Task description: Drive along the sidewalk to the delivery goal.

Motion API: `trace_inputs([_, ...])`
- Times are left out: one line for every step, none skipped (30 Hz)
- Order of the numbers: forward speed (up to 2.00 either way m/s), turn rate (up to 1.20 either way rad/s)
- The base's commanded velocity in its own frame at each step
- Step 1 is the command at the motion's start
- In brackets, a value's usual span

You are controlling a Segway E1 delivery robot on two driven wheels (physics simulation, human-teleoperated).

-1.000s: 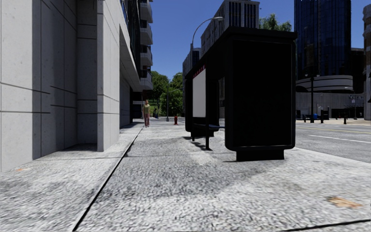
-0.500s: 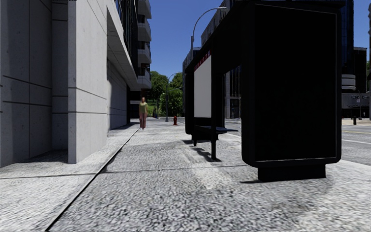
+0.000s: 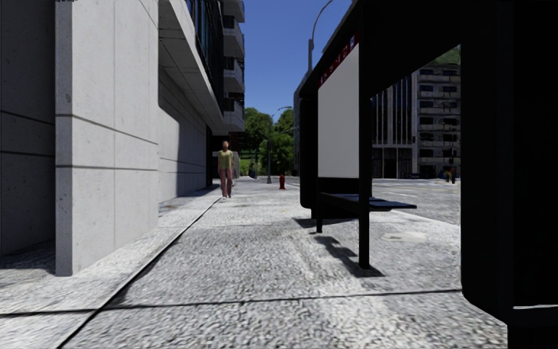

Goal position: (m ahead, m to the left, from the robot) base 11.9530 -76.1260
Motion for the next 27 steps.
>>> trace_inputs([2.0, 0.29])
trace_inputs([2.0, 0.24])
trace_inputs([2.0, 0.15])
trace_inputs([2.0, 0.13])
trace_inputs([2.0, 0.13])
trace_inputs([2.0, 0.13])
trace_inputs([2.0, 0.21])
trace_inputs([2.0, 0.26])
trace_inputs([2.0, 0.27])
trace_inputs([2.0, 0.27])
trace_inputs([2.0, 0.28])
trace_inputs([2.0, 0.28])
trace_inputs([2.0, 0.28])
trace_inputs([2.0, 0.28])
trace_inputs([2.0, 0.28])
trace_inputs([2.0, 0.28])
trace_inputs([2.0, 0.25])
trace_inputs([2.0, 0.24])
trace_inputs([2.0, 0.24])
trace_inputs([2.0, 0.24])
trace_inputs([2.0, 0.24])
trace_inputs([2.0, 0.21])
trace_inputs([2.0, 0.21])
trace_inputs([2.0, 0.0])
trace_inputs([2.0, 0.0])
trace_inputs([2.0, 0.0])
trace_inputs([2.0, 0.0])
